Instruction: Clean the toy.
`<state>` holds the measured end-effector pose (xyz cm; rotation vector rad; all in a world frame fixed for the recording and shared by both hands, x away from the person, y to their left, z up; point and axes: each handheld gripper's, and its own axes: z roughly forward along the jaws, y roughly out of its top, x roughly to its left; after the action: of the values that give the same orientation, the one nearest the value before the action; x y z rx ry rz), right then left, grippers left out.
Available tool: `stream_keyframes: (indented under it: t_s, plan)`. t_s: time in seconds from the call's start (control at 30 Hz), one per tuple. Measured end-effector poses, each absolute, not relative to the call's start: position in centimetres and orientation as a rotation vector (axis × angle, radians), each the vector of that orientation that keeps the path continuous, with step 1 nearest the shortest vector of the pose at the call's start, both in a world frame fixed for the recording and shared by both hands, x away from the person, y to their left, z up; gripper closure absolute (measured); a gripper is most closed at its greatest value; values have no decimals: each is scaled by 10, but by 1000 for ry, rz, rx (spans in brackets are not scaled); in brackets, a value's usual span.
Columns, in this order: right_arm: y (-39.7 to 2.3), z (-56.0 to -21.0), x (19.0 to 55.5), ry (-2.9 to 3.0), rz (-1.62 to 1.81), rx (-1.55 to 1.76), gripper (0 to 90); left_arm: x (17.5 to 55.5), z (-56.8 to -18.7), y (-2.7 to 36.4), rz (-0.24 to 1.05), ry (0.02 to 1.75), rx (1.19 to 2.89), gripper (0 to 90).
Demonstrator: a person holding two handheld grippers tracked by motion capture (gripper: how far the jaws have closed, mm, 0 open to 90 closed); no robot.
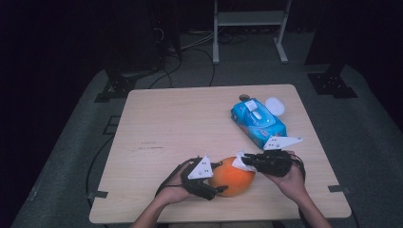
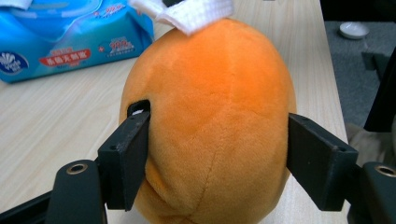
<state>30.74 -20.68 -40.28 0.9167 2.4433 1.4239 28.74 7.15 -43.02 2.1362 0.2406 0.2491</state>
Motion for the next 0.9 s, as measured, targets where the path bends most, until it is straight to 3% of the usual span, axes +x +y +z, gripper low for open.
stream_keyframes:
  t_s: [0.2,0.4,0.67,0.9]
  plan:
    - [-240,-415,313,2392,1418,1091,804,298,-434,83,181,315,2117,266]
    - [-221,-401,300,2406,1488,956,803,303,-436,87,142,370,2090,266]
    - [-233,-421,311,2411,1369,1057,803,307,-438,91,122,393,2079,263]
    - [-221,-410,306,2393,1437,990,802,308,-438,91,122,409,2078,257]
